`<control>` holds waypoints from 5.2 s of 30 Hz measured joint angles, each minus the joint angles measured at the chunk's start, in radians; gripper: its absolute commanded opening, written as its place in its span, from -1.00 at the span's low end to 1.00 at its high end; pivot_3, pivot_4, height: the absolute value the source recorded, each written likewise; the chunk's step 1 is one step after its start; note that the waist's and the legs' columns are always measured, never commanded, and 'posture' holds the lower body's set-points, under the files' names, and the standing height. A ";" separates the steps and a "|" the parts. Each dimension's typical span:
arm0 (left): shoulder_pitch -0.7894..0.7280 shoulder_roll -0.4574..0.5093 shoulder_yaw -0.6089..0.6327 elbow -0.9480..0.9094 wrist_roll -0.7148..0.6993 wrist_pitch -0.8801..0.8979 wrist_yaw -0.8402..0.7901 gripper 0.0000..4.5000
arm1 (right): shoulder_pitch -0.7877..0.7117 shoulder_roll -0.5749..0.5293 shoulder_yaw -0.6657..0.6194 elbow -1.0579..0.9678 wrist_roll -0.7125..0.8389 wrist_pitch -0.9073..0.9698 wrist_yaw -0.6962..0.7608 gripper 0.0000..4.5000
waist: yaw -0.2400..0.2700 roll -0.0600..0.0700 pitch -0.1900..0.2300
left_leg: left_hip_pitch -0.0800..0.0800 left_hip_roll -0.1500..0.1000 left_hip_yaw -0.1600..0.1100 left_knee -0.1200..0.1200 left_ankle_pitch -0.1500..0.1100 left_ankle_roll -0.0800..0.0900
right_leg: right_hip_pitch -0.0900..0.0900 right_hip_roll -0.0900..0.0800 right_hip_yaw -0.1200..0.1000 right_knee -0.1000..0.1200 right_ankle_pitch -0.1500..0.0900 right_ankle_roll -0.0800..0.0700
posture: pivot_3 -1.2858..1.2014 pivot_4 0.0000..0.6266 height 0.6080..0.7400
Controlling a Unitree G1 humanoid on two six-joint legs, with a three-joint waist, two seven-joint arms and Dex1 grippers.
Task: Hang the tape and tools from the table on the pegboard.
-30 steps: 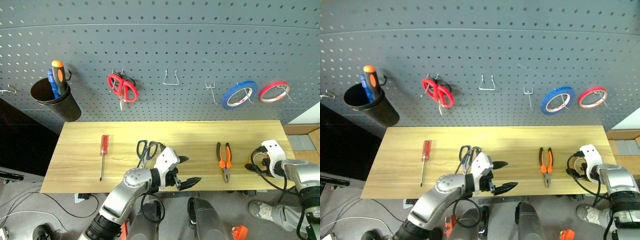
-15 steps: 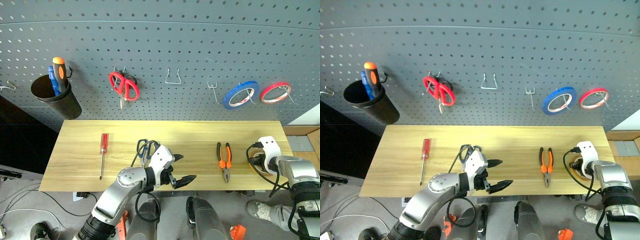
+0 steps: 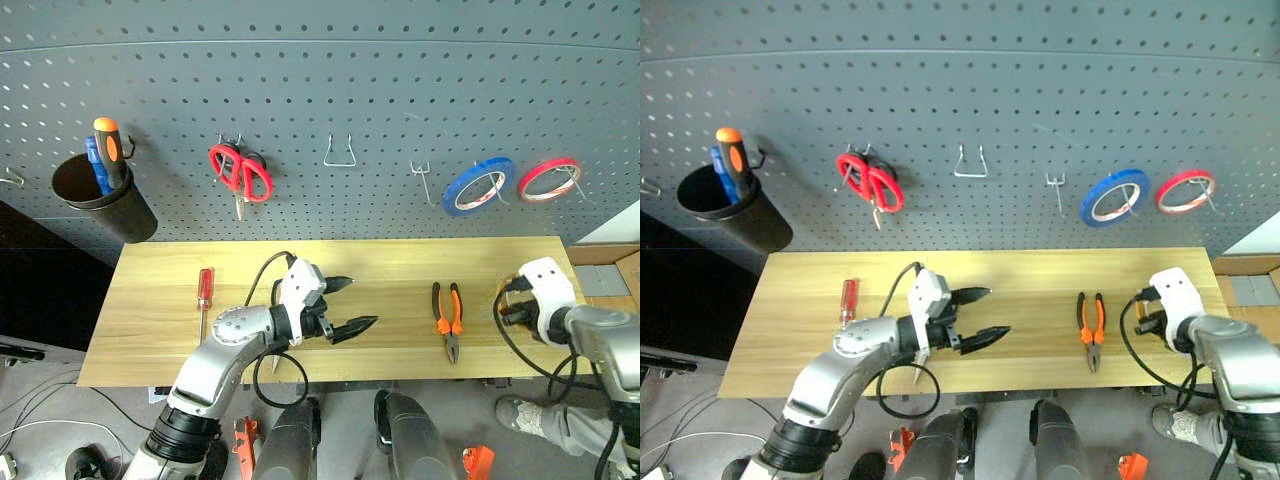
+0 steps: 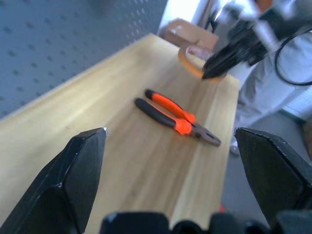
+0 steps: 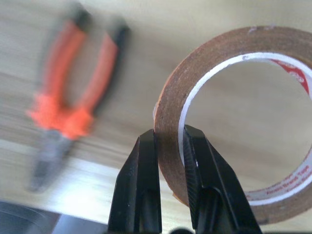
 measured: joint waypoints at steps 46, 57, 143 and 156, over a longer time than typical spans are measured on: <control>-0.015 0.026 0.095 -0.006 -0.065 -0.026 0.040 1.00 | -0.389 0.253 0.187 -0.039 0.293 -0.191 -0.135 -0.97 | -0.046 -0.003 -0.005 | 0.000 -0.001 0.007 0.013 0.000 0.000 | -0.005 -0.001 0.006 0.016 0.002 0.002 | -0.09 -0.17 1.00; -0.005 0.037 0.094 -0.031 -0.065 -0.019 0.062 1.00 | -0.442 0.407 0.361 0.447 -0.054 -0.753 -0.198 -0.97 | -0.044 -0.008 -0.009 | 0.000 -0.001 0.008 0.015 0.001 -0.001 | -0.006 0.000 0.006 0.018 0.003 0.003 | -0.07 -0.15 1.00; 0.127 0.038 0.228 -0.153 -0.098 -0.038 0.178 1.00 | -0.279 0.313 -0.027 -0.086 0.619 -0.240 0.169 -0.21 | -0.020 -0.006 -0.005 | 0.000 0.004 0.016 0.013 -0.004 0.006 | -0.008 0.007 0.020 0.010 0.010 0.009 | -0.04 -0.12 1.00; 0.082 -0.039 0.249 -0.311 -0.030 -0.226 0.332 1.00 | -0.741 0.563 0.104 0.211 0.382 -0.634 -0.071 -0.21 | 0.010 -0.009 -0.008 | -0.010 0.002 0.019 0.012 -0.001 0.000 | -0.020 0.006 0.023 0.005 0.013 0.007 | 0.04 -0.21 1.00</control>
